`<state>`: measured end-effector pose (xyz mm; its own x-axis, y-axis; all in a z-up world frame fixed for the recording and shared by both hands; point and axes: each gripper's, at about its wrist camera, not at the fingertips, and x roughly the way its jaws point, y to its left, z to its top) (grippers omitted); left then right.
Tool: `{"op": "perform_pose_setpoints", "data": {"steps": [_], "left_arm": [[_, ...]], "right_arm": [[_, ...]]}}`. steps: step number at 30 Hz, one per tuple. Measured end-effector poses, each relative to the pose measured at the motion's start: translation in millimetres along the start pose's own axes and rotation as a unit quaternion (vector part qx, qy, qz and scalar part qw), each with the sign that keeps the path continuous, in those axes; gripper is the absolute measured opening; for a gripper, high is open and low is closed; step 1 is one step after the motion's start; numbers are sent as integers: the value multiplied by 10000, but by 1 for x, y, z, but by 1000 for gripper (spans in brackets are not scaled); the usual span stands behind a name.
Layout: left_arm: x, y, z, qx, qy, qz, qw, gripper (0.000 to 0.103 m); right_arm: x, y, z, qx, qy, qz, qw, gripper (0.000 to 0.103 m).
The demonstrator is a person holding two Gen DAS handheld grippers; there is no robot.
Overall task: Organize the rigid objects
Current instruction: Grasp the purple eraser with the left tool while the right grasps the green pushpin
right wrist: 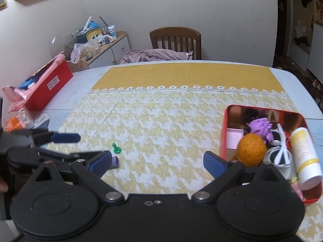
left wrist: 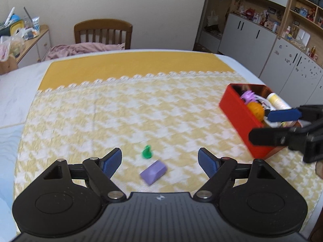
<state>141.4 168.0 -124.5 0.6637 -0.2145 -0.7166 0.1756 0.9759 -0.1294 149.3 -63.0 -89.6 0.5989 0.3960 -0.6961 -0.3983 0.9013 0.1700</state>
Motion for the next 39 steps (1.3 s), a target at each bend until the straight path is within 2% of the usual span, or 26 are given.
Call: {"op": "perform_pose_setpoints", "data": {"steps": [7,19,25,27,29,33,35,39], "left_arm": [[14,12,-16,132,68,148,9998,83],[39,6,-34,664,18,317,9973,83],[49,6,-39,686,86,251,9973,83],[51,5,-40,731,64,270,9969,83],[52,4,-40,737,34,283,9969,83],[53,3,-41,755,-16,284,9967,82],[53,1,-42,776,-39,281,9966,82],[52,0,-42,789,-69,277,9965,77]], "right_arm": [[32,22,10,-94,232,26,9997,98],[98,68,24,-766,969,332,9918,98],[123,76,28,-929,1174,325,9882,96],[129,76,28,-966,1225,336,9872,90],[135,76,27,-1019,1294,349,9857,74],[144,75,24,-1063,1375,338,9842,64],[146,76,24,-1090,1399,349,9835,50],[147,79,23,-1177,1401,445,9821,40]]}}
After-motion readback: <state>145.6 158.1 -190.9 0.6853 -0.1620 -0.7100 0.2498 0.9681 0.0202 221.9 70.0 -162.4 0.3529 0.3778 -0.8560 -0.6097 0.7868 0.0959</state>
